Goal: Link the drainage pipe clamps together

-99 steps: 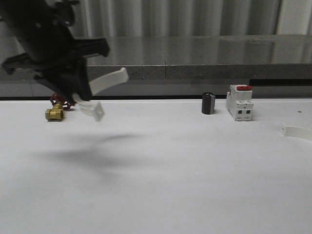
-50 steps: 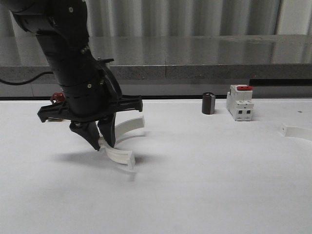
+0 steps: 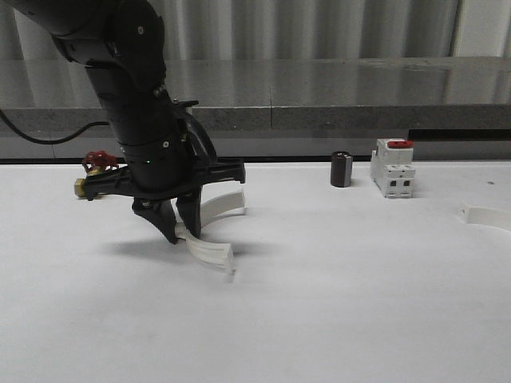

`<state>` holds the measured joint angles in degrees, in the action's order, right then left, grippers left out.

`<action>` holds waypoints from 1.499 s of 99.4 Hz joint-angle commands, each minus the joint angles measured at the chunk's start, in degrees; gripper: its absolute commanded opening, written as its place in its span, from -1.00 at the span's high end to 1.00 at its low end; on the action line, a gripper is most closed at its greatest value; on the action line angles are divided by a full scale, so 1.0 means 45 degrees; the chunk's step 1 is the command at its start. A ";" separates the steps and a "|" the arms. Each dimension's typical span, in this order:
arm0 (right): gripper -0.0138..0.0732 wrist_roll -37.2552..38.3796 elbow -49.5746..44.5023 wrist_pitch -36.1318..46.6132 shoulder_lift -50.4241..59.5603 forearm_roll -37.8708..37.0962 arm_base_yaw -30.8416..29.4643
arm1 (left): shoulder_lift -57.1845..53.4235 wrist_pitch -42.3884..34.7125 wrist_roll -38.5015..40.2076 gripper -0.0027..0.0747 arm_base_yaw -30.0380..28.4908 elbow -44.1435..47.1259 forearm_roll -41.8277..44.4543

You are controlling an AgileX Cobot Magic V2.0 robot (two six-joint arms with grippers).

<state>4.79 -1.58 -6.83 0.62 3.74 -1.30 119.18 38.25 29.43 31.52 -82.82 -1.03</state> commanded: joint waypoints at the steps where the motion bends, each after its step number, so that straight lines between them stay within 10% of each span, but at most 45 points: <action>1: 0.95 -0.0013 0.0201 0.1013 0.0257 -0.0141 -0.0012 | -0.0371 -0.0008 0.0216 0.68 0.0086 -0.0289 0.0004; 21: 0.95 -0.0013 0.0201 0.1013 0.0257 -0.0141 -0.0012 | -0.0310 0.0079 0.0364 0.52 0.0086 -0.0289 0.0021; 52: 0.95 -0.0013 0.0201 0.1013 0.0257 -0.0141 -0.0012 | -0.0422 0.0301 0.0273 -0.83 0.0107 -0.0289 0.0018; 99: 0.95 -0.0013 0.0201 0.1013 0.0257 -0.0141 -0.0012 | -0.3933 0.0122 -0.1064 -0.80 -0.0048 0.0213 0.2023; 149: 0.95 -0.0013 0.0201 0.1013 0.0257 -0.0141 -0.0012 | -1.1638 -0.2187 -0.1756 -0.80 -0.3595 0.6620 0.2740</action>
<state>4.79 -1.58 -6.83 0.62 3.74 -1.30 74.17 32.77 22.51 17.21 -55.91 10.94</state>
